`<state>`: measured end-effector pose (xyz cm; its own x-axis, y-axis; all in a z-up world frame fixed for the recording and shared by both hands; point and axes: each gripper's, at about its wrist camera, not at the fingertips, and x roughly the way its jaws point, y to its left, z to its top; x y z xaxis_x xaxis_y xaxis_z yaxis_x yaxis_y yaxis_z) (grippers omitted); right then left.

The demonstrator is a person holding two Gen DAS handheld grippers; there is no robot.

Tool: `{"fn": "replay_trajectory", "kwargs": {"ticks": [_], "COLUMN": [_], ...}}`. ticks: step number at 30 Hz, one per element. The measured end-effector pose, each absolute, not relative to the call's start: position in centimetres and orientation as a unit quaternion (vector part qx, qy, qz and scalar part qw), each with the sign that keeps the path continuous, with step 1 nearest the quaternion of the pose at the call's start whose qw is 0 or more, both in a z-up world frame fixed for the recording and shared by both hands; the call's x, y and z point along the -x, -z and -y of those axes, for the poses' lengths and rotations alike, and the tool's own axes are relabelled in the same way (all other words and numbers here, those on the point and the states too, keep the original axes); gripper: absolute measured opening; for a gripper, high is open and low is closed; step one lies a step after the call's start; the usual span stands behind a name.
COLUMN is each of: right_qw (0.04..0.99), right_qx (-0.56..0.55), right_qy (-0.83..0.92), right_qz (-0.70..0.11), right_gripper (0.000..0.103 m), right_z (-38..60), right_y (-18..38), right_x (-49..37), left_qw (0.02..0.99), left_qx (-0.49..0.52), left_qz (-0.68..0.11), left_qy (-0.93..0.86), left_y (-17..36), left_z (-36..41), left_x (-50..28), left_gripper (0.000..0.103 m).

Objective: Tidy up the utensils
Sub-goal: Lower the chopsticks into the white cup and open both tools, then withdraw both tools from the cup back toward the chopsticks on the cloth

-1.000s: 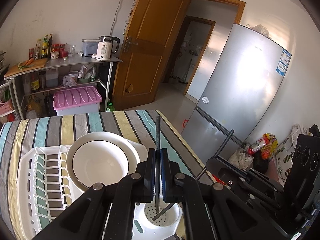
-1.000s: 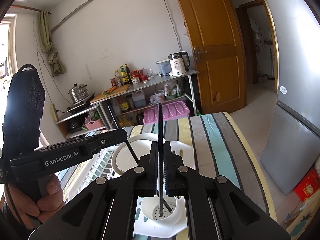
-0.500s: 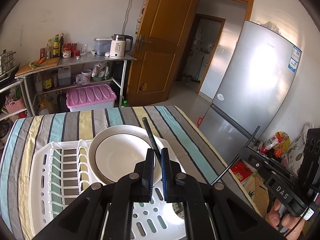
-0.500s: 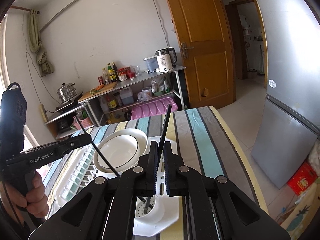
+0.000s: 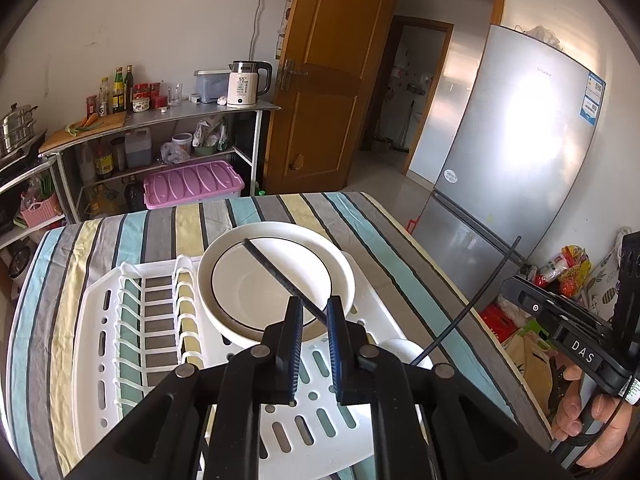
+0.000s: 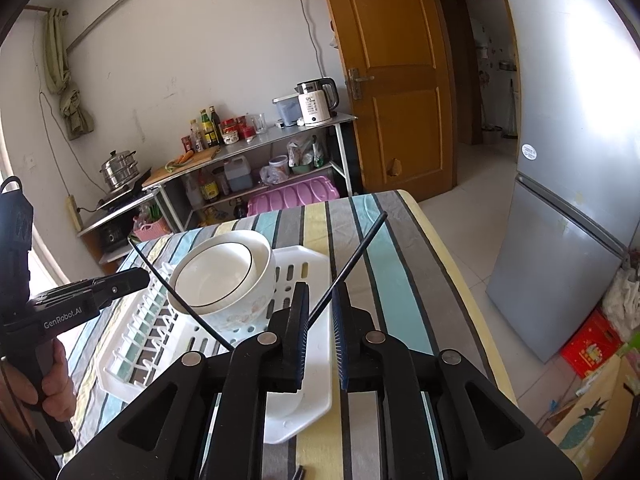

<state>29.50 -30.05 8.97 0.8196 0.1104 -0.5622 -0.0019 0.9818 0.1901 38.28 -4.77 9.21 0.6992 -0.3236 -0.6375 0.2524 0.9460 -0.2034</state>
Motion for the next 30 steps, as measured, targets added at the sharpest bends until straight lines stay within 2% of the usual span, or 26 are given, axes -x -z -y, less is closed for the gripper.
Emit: {"fn": "replay_trajectory", "kwargs": {"ticks": [6,15,19,30], "right_qw": [0.953,0.962,0.964,0.963], "right_qx": [-0.078,-0.043,-0.034,-0.025], "right_qy": [-0.029,-0.028,-0.036,-0.054], "right_qz": [-0.293,-0.268,-0.262,-0.263], "right_gripper": [0.017,0.019,0.027,0.027], "right_z": [29.2,26.0,24.5,21.5], "right_y": [-9.1,-9.1,-8.9,-7.4], "right_x": [-27.0,-19.5,-16.2,-10.1], "left_qw": [0.927,0.938,0.941,0.945], "left_qx": [0.038,0.012,0.014,0.013], "left_qz": [-0.34,-0.308,-0.298,-0.289], "left_qy": [0.155,0.158,0.158,0.151], "left_y": [-9.4,-9.0,-8.6,-7.5], "left_z": [4.8,4.8,4.3,2.9], "left_x": [-35.1,-26.0,-21.8,-13.1], "left_gripper": [0.012,0.012,0.012,0.012]}}
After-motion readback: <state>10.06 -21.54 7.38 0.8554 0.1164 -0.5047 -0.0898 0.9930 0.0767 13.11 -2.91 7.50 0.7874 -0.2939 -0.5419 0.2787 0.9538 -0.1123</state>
